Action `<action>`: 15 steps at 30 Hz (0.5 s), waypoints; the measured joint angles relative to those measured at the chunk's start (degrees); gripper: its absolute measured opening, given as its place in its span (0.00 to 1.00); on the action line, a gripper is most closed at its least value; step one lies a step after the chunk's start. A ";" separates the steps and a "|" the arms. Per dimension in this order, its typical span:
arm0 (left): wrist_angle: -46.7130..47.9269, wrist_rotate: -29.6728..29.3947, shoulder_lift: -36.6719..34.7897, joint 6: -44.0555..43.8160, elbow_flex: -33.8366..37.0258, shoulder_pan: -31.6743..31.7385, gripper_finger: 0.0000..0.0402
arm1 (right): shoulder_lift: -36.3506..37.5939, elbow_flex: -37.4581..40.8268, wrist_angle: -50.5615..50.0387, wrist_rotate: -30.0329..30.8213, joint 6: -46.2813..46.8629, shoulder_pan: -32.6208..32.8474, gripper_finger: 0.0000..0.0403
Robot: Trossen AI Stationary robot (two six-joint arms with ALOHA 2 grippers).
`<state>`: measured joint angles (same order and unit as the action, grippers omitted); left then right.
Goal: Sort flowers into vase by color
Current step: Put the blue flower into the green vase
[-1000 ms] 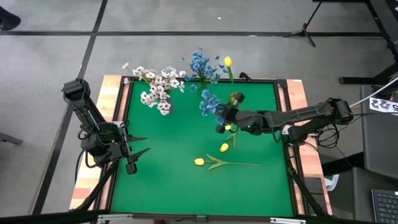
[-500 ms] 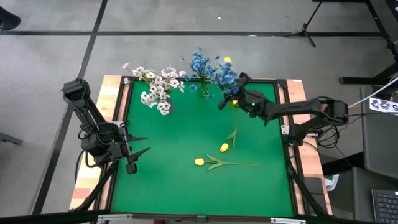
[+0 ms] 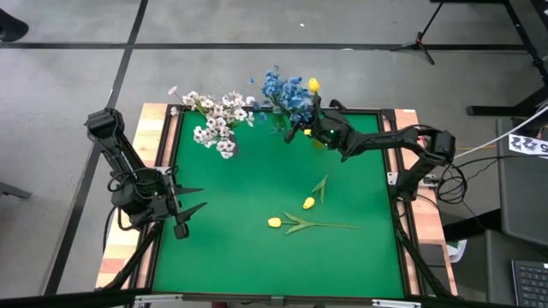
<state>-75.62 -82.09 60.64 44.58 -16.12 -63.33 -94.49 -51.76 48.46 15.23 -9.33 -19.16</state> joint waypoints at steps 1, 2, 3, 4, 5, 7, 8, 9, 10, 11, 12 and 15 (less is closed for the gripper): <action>-0.04 -0.06 0.00 -0.01 0.00 0.00 0.45 | 0.25 0.04 -1.21 0.14 -0.05 0.00 0.04; 0.00 -0.06 0.00 0.00 0.00 0.00 0.45 | 0.28 0.06 -1.77 0.48 -0.12 0.00 0.04; 0.00 -0.06 0.02 0.08 0.00 0.00 0.45 | 0.28 0.06 -2.34 1.09 -0.14 0.00 0.04; -0.02 -0.06 0.02 0.13 0.00 0.00 0.45 | 0.28 0.06 -2.78 1.62 -0.40 -0.02 0.04; 0.00 -0.06 0.02 0.13 0.00 0.00 0.45 | 0.28 0.06 -3.04 1.92 -0.74 -0.02 0.04; -0.01 -0.07 0.02 0.11 0.00 0.00 0.45 | 0.37 0.06 -3.50 2.29 -1.57 0.00 0.04; 0.00 -0.08 0.02 0.11 0.00 0.00 0.45 | 0.37 0.06 -3.61 2.29 -1.64 0.00 0.04; 0.00 -0.13 0.02 0.10 0.00 0.00 0.45 | 0.37 0.06 -3.57 2.21 -1.68 0.02 0.04; 0.00 -0.17 0.02 0.04 0.00 0.00 0.45 | 0.37 0.06 -3.55 1.96 -1.69 0.02 0.04; 0.00 -0.21 0.02 0.04 0.00 0.00 0.45 | 0.53 0.06 -3.73 1.75 -1.92 0.00 0.04; 0.00 -0.25 0.02 0.04 0.00 0.00 0.45 | 0.68 0.06 -4.09 2.04 -2.59 0.00 0.04; 0.00 -0.28 0.02 0.02 0.00 0.00 0.45 | 0.90 0.06 -4.15 3.17 -2.99 0.00 0.04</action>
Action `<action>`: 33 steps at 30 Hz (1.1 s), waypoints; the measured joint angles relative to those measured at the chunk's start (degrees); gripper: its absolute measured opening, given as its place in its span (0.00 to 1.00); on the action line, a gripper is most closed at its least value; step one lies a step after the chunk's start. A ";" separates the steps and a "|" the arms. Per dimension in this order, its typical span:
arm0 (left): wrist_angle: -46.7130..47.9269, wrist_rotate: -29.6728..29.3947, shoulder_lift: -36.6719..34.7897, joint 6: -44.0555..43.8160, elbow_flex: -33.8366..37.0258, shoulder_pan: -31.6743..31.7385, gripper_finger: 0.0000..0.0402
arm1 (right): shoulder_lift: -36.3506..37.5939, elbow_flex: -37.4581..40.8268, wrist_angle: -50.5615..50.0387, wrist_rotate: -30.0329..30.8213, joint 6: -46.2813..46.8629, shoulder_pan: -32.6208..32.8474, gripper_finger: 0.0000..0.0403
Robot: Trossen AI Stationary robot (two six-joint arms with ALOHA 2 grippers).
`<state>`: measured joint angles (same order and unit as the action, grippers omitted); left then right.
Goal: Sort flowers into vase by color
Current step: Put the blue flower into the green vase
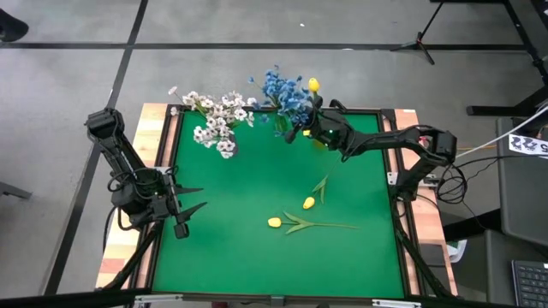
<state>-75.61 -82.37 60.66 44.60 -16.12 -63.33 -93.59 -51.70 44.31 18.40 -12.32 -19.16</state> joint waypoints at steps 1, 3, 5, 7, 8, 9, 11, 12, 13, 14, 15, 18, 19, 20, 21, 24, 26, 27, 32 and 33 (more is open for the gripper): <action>0.00 -0.01 0.00 0.00 0.00 0.00 0.45 | 0.14 0.02 -0.06 -0.05 -0.02 0.00 0.04; 0.02 -0.17 0.00 -0.02 0.00 0.00 0.45 | 0.80 0.04 -0.02 -0.06 -0.44 0.07 0.04; 0.00 -0.58 0.00 -0.04 0.00 0.00 0.45 | 1.43 0.04 0.09 -0.06 -1.15 0.07 0.04; 0.04 -0.70 0.00 -0.05 0.00 0.00 0.45 | 1.52 0.04 0.14 0.02 -1.37 0.01 0.04; 0.02 -0.72 0.00 -0.09 0.00 0.00 0.45 | 1.52 0.04 0.01 0.03 -1.38 -0.07 0.04; 0.02 -0.72 0.00 -0.11 0.00 0.00 0.45 | 1.52 0.04 -0.04 0.03 -1.38 -0.34 0.04; 0.04 -0.73 0.00 -0.39 0.00 0.00 0.45 | 1.52 0.04 -0.10 -0.01 -1.14 -0.79 0.04; 0.04 -0.74 0.00 -0.64 0.00 0.00 0.45 | 1.52 0.04 -0.55 0.04 -0.98 -0.83 0.04; 0.09 -0.76 0.00 -0.77 0.00 0.00 0.45 | 1.51 0.04 -1.01 0.29 -0.99 -0.92 0.04; 0.13 -0.76 0.00 -0.79 0.00 0.00 0.45 | 1.50 0.04 -1.10 0.59 -1.06 -1.10 0.04; 0.17 -0.76 0.00 -0.79 0.00 0.00 0.45 | 1.50 0.04 -0.93 0.42 -1.09 -1.22 0.04; 0.20 -0.79 0.00 -0.79 0.00 0.00 0.45 | 1.50 0.04 -0.74 0.06 -0.36 -1.52 0.04; 0.20 -0.79 0.00 -0.79 0.00 0.00 0.45 | 1.50 0.04 -0.83 -0.06 -0.05 -1.62 0.04; 0.20 -0.79 0.00 -0.79 0.00 0.00 0.45 | 1.50 0.04 -0.85 -0.23 0.09 -1.62 0.04; 0.21 -0.79 0.00 -0.79 0.00 0.00 0.45 | 1.30 0.04 -0.68 -0.26 0.09 -1.62 0.04; 0.20 -0.83 0.00 -1.05 0.00 0.00 0.45 | 0.87 0.04 -0.47 -0.39 0.39 -1.64 0.04; 0.20 -0.83 0.00 -1.09 0.00 0.00 0.45 | 0.27 0.03 1.17 -0.49 0.72 -1.63 0.04; 0.20 -0.85 0.00 -1.09 0.00 0.00 0.45 | -0.11 0.02 1.70 -0.63 1.11 -1.64 0.04; 0.18 -0.85 0.00 -1.16 0.00 0.00 0.45 | -1.74 0.04 3.47 -1.98 2.63 -2.65 0.04; 0.20 -0.85 0.00 -1.18 0.00 0.00 0.45 | -1.81 0.04 3.56 -2.06 2.72 -2.75 0.04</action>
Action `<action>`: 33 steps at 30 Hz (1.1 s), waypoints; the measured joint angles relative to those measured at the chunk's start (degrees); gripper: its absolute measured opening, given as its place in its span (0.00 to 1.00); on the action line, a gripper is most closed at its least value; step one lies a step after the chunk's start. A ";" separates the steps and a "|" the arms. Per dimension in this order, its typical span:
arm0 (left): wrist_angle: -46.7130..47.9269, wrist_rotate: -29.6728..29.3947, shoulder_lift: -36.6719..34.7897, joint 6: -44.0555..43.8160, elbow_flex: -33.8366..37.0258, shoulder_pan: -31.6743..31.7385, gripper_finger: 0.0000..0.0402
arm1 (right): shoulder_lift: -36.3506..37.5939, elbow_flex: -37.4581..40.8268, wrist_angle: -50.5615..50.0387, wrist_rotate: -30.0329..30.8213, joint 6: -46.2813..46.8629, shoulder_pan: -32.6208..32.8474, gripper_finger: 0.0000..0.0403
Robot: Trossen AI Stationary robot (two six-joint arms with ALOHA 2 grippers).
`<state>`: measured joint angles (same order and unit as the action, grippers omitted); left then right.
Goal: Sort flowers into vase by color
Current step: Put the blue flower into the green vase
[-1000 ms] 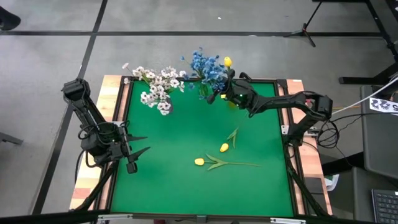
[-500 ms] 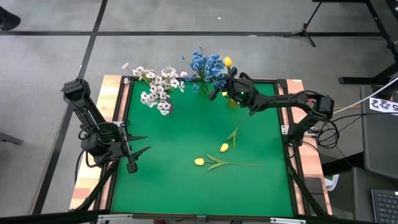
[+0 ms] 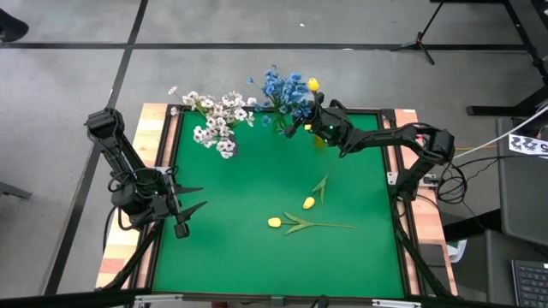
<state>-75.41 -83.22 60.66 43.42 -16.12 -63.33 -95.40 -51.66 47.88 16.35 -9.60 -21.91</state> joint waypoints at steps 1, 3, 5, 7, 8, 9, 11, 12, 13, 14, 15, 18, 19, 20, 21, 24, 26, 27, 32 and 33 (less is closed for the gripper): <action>0.01 0.00 0.01 0.00 0.00 0.00 0.45 | -0.02 0.00 -0.04 -0.27 0.08 0.00 0.04; -0.01 0.00 0.00 0.00 0.00 -0.02 0.45 | -0.02 0.00 -0.06 -0.49 0.14 -0.02 0.04; -0.01 0.00 0.01 0.02 0.00 0.00 0.45 | -0.02 0.00 -0.75 -0.47 0.46 -0.02 0.04; 0.01 0.01 0.01 0.11 0.00 0.00 0.45 | -0.02 0.00 -2.18 -0.54 1.19 -0.35 0.04; -0.01 0.01 0.02 0.11 0.00 -0.01 0.45 | -0.04 0.00 -2.76 -0.54 1.61 -0.35 0.04; -0.02 0.00 0.00 0.11 0.00 0.00 0.45 | -0.04 0.00 -3.19 -0.50 1.70 -0.35 0.04; 0.02 0.02 0.02 0.13 0.00 0.00 0.45 | -0.04 0.00 -3.61 -0.49 1.69 -0.35 0.04; -0.02 0.02 0.00 0.13 0.00 0.00 0.45 | -0.04 0.00 -3.66 -0.49 1.68 -0.35 0.04; -0.01 0.02 0.01 0.13 0.00 0.00 0.45 | -0.04 0.00 -3.67 -0.48 1.68 -0.36 0.04; 0.00 0.02 0.02 0.13 0.00 0.00 0.45 | -0.04 0.00 -3.67 -0.47 1.72 -0.41 0.04; -0.01 0.02 0.02 0.13 0.00 0.00 0.45 | -0.04 0.00 -3.70 -0.50 1.73 -0.70 0.04; 0.00 0.03 0.02 0.10 0.00 -0.01 0.45 | -0.07 0.00 -3.84 -0.99 3.09 -1.15 0.04; -0.02 0.02 0.00 0.09 0.00 0.00 0.45 | -0.19 0.00 -3.81 -0.99 3.35 -1.50 0.04; 0.00 0.04 0.02 0.09 0.00 -0.01 0.45 | -0.29 0.00 -3.80 -1.15 3.42 -1.69 0.04; 0.00 0.04 0.02 0.09 0.00 0.00 0.45 | -0.36 0.00 -3.90 -1.53 3.70 -1.89 0.04; 0.01 0.04 0.02 0.08 0.00 0.00 0.45 | -1.03 -0.02 -3.59 -1.74 4.69 -1.91 0.04; -0.02 0.04 0.01 0.07 0.00 0.00 0.45 | -1.65 -0.02 -3.67 -2.03 4.82 -2.16 0.04; 0.01 0.04 0.02 0.07 0.00 -0.02 0.45 | -2.04 -0.02 -3.12 -2.36 5.06 -2.16 0.04; 0.02 0.07 0.02 0.07 0.00 0.00 0.45 | -4.27 -0.02 -0.55 -3.54 6.58 -2.19 0.04; 0.00 0.07 0.00 0.05 0.00 0.00 0.45 | -4.44 -0.02 -0.58 -3.59 6.61 -2.16 0.04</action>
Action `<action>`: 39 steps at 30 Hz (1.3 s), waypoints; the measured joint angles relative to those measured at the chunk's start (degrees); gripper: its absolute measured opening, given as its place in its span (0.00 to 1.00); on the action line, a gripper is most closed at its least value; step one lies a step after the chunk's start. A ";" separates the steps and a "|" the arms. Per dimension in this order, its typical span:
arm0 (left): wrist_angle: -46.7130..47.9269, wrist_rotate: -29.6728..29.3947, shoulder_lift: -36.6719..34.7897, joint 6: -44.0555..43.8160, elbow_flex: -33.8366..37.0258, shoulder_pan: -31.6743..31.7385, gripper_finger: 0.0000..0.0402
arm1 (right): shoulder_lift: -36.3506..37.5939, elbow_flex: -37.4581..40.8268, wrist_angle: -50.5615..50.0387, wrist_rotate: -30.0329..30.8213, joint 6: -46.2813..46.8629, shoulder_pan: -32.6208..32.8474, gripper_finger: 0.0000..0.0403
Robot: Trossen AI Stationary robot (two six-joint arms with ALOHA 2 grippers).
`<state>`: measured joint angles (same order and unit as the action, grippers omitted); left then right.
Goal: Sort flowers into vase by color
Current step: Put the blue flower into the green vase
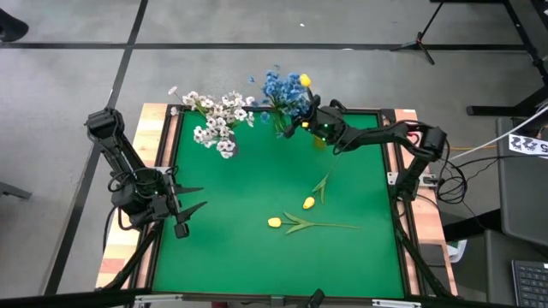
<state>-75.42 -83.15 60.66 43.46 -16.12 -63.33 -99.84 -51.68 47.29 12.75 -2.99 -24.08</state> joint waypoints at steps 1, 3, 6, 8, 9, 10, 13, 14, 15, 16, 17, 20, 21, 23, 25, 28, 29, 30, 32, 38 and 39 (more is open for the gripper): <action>0.02 0.00 0.02 0.02 0.00 0.00 0.45 | -0.17 -0.03 0.08 -0.01 -0.04 0.00 0.04; 0.00 0.00 0.02 0.00 0.00 0.00 0.45 | -0.21 -0.04 -0.23 -0.29 -0.04 0.00 0.04; 0.02 0.00 0.02 0.00 0.00 0.00 0.45 | -0.21 -0.07 -0.89 -0.35 -0.04 -0.02 0.04; 0.02 0.00 0.02 0.00 0.00 0.00 0.45 | -0.21 -0.09 -1.48 -0.33 -0.23 -0.02 0.04; 0.02 0.00 0.02 0.00 0.00 0.00 0.45 | -0.21 -0.09 -1.73 -0.33 -0.31 -0.02 0.04; 0.01 0.00 0.02 0.00 0.00 -0.02 0.45 | -0.21 -0.09 -1.84 -0.33 -0.32 -0.02 0.04; 0.01 0.00 0.02 0.00 0.00 -0.01 0.45 | -0.21 -0.09 -2.11 -0.37 -0.26 -0.02 0.10; 0.02 0.00 0.02 -0.01 0.00 -0.01 0.45 | -0.21 -0.09 -2.35 -0.38 -0.24 -0.02 0.14; 0.02 0.00 0.00 0.00 0.00 -0.01 0.45 | -0.22 -0.09 -2.57 -0.39 -0.24 -0.02 0.17; 0.02 0.00 0.00 0.00 0.00 -0.02 0.45 | -0.28 -0.07 -2.63 -0.39 -0.24 -0.02 0.20; 0.02 0.00 0.02 0.00 0.00 -0.02 0.45 | -0.30 -0.07 -2.63 -0.42 -0.24 -0.02 0.23; 0.02 0.00 0.02 0.00 0.00 -0.01 0.45 | -0.29 -0.07 -2.58 -0.74 -0.24 0.04 0.31; 0.01 0.00 0.02 0.00 0.00 -0.01 0.45 | -0.25 -0.07 -2.58 -1.15 -0.29 0.04 0.33; 0.02 0.00 0.02 0.00 0.00 -0.02 0.45 | -0.17 -0.07 -2.27 -2.08 -0.43 0.04 0.37; 0.02 0.00 0.02 0.00 0.00 -0.02 0.45 | -0.17 -0.07 -1.85 -2.77 -0.43 0.04 0.41; 0.01 0.00 0.02 0.00 0.00 0.00 0.45 | -0.15 -0.07 -1.28 -3.39 -0.45 0.04 0.45; 0.01 0.00 0.02 -0.01 0.00 -0.01 0.45 | -0.10 -0.07 -1.27 -3.39 -0.45 0.04 0.47; 0.02 0.00 0.02 -0.02 0.00 -0.02 0.45 | 0.05 -0.06 -1.33 -3.43 -0.45 0.04 0.48; 0.00 0.00 0.02 -0.02 0.00 -0.01 0.45 | 0.88 0.00 -2.45 -3.83 -0.60 0.04 0.50; 0.00 -0.02 0.02 -0.05 0.00 0.00 0.45 | 6.65 0.02 -10.18 -3.49 -3.88 0.04 0.52; -0.02 0.00 0.02 -0.06 0.00 -0.02 0.45 | 7.67 0.01 -11.62 -3.36 -4.44 0.04 0.52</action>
<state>-75.44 -83.16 60.69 43.40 -16.12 -63.35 -92.17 -51.67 35.67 9.39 -7.42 -24.03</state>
